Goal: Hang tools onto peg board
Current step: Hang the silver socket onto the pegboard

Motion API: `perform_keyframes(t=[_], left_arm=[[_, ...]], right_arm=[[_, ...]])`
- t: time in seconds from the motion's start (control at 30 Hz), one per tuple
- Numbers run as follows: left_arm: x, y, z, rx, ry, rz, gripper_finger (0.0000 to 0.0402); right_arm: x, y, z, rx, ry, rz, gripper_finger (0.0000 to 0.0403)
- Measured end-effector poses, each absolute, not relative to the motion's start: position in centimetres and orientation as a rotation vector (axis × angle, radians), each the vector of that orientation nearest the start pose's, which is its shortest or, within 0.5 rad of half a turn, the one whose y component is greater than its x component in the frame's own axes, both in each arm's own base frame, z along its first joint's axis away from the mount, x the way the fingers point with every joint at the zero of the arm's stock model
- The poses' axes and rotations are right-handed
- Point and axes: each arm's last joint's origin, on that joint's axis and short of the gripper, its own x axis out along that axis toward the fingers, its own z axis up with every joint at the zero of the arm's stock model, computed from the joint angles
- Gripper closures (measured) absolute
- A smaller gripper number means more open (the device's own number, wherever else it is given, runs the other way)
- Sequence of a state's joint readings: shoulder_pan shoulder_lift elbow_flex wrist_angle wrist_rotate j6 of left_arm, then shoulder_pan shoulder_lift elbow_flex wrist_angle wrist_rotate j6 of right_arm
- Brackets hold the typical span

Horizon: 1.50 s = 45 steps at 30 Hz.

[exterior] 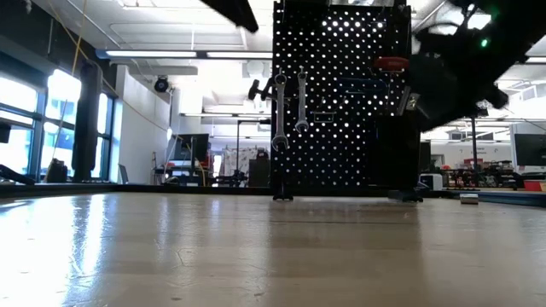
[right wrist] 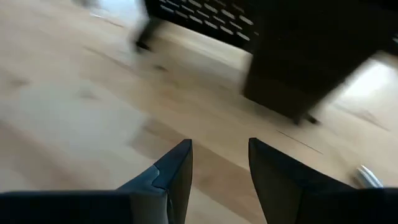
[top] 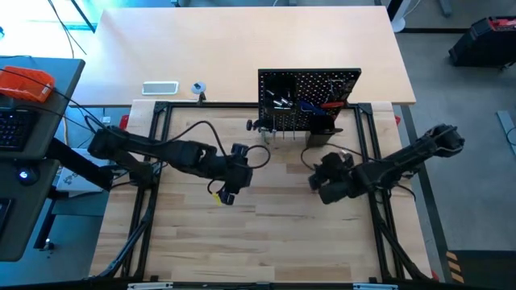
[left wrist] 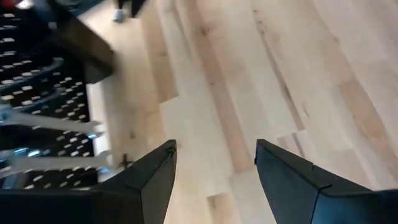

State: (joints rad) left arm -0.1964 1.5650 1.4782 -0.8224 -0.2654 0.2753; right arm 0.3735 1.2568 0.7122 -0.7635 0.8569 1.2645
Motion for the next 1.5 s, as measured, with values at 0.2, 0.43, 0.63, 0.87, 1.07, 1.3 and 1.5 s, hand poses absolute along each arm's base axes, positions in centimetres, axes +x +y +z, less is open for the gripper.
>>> perform_keyframes(t=[0.2,0.43,0.63,0.87,1.07,1.3,1.5], left_arm=[[32.1,-5.8,29.9,0.427,0.851,-0.130,0.0190],[32.2,-5.8,27.2,0.396,0.815,-0.176,0.0190],[32.3,-5.4,25.9,0.353,0.779,-0.205,0.0190],[32.3,-5.2,25.5,0.338,0.775,-0.227,0.0190],[32.3,-5.2,25.5,0.359,0.768,-0.239,0.0190],[32.5,-5.3,25.7,0.375,0.738,-0.248,0.0190],[32.6,-5.4,25.8,0.368,0.720,-0.272,0.0190]], right_arm=[[18.5,3.2,18.0,0.497,0.735,-1.095,0.0252],[17.5,1.7,16.2,0.594,0.756,-1.206,0.0252],[16.9,0.5,15.3,0.621,0.746,-1.292,0.0252],[15.8,-0.7,14.1,0.682,0.752,-1.395,0.0252],[15.6,-1.1,13.8,0.683,0.726,-1.422,0.0244],[14.8,-1.9,13.0,0.710,0.694,-1.506,0.0216],[14.4,-2.4,12.8,0.729,0.647,-1.561,0.0213]])
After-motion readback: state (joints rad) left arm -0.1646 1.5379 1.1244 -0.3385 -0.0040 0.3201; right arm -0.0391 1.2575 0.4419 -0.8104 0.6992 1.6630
